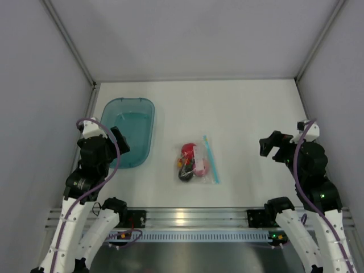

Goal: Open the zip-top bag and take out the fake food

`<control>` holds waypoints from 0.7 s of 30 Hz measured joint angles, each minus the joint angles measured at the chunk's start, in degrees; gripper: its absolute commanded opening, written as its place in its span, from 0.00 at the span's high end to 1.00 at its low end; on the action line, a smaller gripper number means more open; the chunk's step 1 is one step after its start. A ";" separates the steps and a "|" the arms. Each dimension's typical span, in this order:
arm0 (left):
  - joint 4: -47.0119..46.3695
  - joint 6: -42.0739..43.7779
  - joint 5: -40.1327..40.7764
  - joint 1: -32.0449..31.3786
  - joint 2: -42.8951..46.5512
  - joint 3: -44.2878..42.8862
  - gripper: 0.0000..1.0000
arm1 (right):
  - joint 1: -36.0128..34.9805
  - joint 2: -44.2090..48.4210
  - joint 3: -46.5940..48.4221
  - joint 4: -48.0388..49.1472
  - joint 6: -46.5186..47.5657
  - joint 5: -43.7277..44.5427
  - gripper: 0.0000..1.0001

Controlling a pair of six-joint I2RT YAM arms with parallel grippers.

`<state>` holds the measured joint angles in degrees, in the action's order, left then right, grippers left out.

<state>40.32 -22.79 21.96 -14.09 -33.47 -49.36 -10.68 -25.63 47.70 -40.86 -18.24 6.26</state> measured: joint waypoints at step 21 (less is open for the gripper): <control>-0.74 0.15 -4.35 0.00 -0.46 0.70 0.01 | 0.00 -10.03 -19.34 21.86 -7.87 -29.90 0.11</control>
<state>39.57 -22.63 17.61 -14.09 -33.93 -48.66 -10.68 -35.66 28.36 -19.00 -26.11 -23.64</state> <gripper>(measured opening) 0.985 0.935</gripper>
